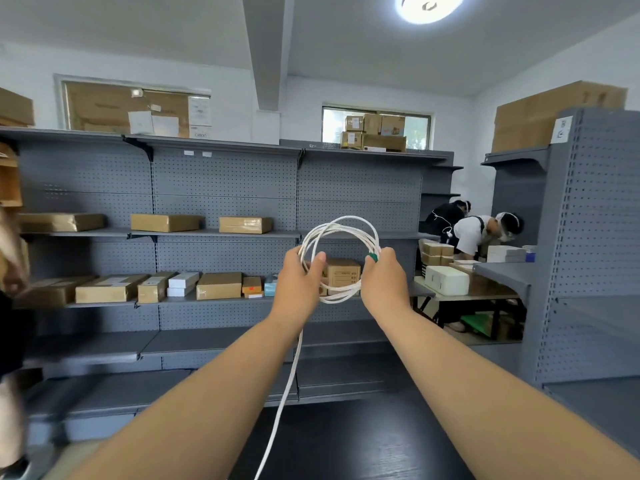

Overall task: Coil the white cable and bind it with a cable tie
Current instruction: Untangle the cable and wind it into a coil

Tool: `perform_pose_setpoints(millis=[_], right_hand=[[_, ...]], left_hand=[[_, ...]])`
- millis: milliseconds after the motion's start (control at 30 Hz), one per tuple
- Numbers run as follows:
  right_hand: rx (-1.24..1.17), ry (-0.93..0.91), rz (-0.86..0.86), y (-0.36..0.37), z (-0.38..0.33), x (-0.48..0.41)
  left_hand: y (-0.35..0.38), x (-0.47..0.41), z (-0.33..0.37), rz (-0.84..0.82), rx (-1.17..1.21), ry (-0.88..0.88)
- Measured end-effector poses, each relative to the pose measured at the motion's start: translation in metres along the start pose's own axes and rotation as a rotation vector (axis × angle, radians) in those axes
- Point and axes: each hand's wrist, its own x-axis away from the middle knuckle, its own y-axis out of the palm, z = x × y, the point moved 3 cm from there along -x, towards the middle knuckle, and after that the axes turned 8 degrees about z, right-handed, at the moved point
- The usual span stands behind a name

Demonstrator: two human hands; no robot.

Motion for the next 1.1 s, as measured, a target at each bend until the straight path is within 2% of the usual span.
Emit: perform_pose_setpoints(millis=[267, 400, 633, 767, 967, 1100], right_hand=[[-0.184, 0.155, -0.132, 0.052, 0.015, -0.001], [-0.171, 0.128, -0.169, 0.063, 0.018, -0.003], [-0.089, 0.056, -0.268, 0.076, 0.023, -0.007], [-0.027, -0.098, -0.318, 0.069, 0.020, -0.021], [0.354, -0.399, -0.405, 0.064, 0.014, -0.044], [0.546, -0.518, -0.523, 0.071, 0.016, -0.044]], left_hand=[[-0.001, -0.037, -0.025, 0.079, -0.170, 0.135], [-0.001, -0.047, -0.034, 0.126, -0.266, 0.214], [-0.003, -0.068, -0.045, 0.068, -0.491, 0.249], [-0.004, -0.075, -0.046, -0.041, -0.684, 0.325], [0.006, -0.071, -0.042, -0.345, -0.986, 0.548], [0.012, -0.067, -0.044, -0.473, -1.122, 0.694]])
